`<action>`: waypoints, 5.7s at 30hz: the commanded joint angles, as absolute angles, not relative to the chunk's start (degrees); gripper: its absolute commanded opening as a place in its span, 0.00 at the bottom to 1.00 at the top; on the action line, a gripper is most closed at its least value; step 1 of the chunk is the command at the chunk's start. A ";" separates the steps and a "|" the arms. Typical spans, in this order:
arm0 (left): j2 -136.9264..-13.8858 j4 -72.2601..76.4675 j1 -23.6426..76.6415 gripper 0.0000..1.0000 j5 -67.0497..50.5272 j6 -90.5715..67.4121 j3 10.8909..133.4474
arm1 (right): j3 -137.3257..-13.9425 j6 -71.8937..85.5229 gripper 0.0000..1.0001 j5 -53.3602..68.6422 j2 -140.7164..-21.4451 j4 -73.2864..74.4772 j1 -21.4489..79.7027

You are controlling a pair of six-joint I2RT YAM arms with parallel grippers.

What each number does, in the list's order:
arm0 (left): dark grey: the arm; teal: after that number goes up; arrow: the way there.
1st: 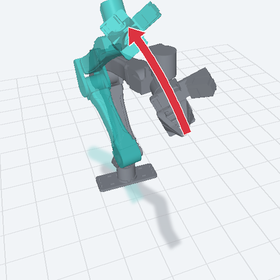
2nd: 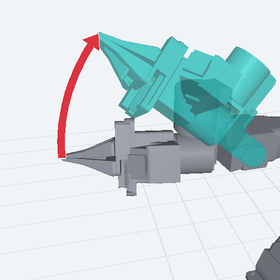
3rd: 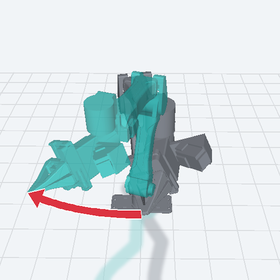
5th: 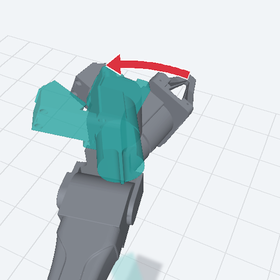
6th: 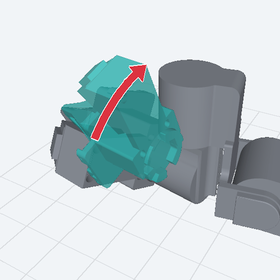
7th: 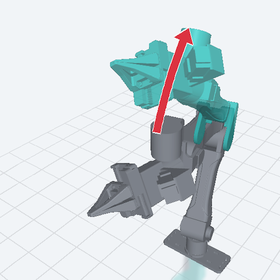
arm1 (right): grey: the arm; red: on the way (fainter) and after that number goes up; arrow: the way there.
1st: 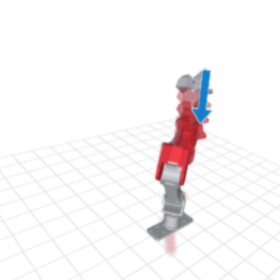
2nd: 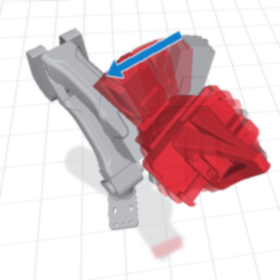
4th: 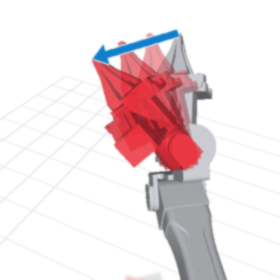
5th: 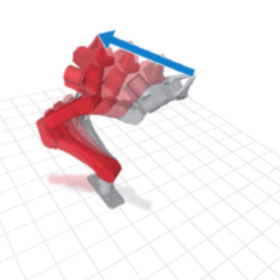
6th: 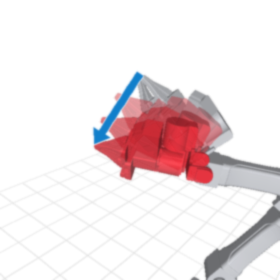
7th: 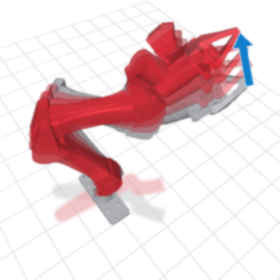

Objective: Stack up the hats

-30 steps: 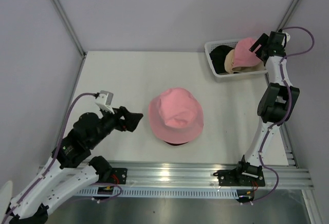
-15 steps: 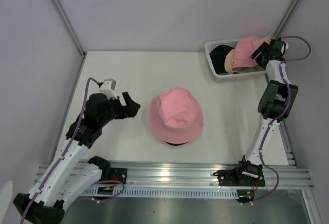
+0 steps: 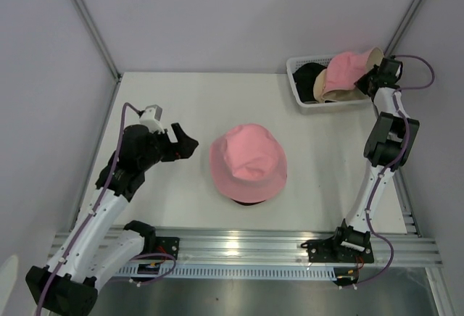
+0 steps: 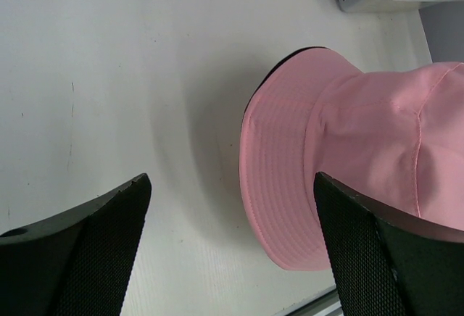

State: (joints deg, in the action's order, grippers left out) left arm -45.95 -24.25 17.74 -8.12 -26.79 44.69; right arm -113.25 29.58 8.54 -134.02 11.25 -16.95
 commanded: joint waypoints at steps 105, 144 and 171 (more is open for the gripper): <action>-46.76 -33.40 34.00 0.01 -25.93 10.46 67.06 | -53.53 48.26 0.00 28.75 -45.89 18.27 19.34; -55.79 -9.52 19.95 0.82 -26.09 -41.90 50.19 | -26.81 40.43 0.00 24.17 -47.90 1.23 15.12; -64.78 12.59 20.04 0.01 -29.73 -56.78 38.05 | -30.14 42.28 0.00 23.82 -51.50 -0.19 16.70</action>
